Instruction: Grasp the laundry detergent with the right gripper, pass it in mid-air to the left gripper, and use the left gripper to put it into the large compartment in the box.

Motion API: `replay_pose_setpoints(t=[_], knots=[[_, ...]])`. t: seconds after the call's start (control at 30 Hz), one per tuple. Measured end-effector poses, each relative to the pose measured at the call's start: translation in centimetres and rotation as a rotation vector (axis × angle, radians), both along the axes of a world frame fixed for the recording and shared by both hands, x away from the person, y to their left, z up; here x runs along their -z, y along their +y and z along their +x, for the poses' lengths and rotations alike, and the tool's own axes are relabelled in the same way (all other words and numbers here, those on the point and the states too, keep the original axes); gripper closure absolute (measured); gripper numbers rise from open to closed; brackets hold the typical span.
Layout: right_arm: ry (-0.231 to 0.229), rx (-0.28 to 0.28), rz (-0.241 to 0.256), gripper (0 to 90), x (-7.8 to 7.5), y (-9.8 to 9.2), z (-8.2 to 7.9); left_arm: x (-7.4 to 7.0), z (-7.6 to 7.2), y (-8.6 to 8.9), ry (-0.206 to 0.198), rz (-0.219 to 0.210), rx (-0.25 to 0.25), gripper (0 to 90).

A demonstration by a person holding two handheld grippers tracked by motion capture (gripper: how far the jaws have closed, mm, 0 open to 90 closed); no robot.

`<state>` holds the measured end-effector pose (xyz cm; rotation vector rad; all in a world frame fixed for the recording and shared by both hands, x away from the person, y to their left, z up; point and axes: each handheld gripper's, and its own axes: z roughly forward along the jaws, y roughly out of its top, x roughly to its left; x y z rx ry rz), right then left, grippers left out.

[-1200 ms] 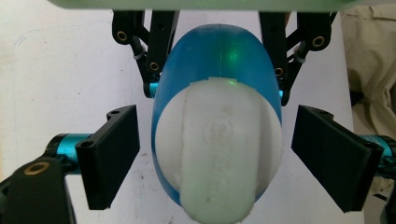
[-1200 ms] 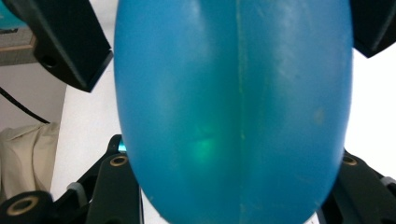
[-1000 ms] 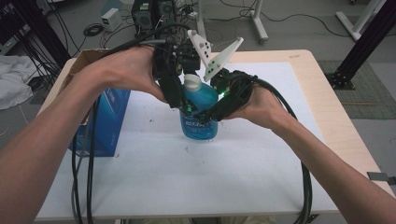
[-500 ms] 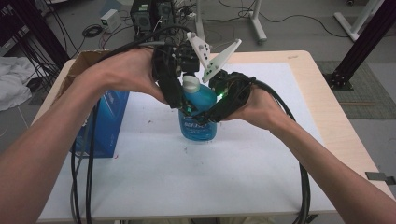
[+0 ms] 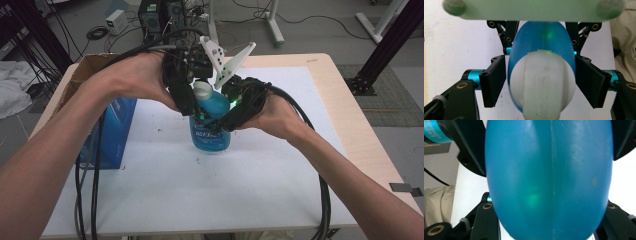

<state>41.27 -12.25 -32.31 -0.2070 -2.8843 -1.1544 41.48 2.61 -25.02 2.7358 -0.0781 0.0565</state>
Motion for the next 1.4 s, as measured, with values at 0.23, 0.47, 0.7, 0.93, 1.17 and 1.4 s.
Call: replay_pose_setpoints(t=[0.23,0.47,0.7,0.93,1.17,1.4], knots=[[0.000,0.001,-0.004,45.9,0.01,-0.06,0.03,-0.01,-0.03,-0.11,-0.004,-0.004,0.006,29.9],[0.000,-0.002,0.006,45.9,-0.04,-0.04,-0.06,-0.09,-0.14,-0.07,-0.009,-0.008,0.022,37.4],[-0.003,-0.003,0.014,45.7,0.02,-0.01,-0.05,-0.10,-0.26,0.06,-0.018,-0.022,0.027,38.1],[0.014,-0.013,0.026,45.1,0.27,-0.12,-0.08,0.11,-0.26,-0.08,-0.008,-0.015,0.028,38.4],[0.022,-0.010,0.024,44.4,0.56,-0.20,-0.07,0.33,-0.09,-0.01,0.002,-0.022,0.026,38.5],[0.031,-0.021,0.036,43.8,0.55,-0.20,-0.05,0.18,-0.24,-0.06,-0.003,-0.021,0.027,38.5]])
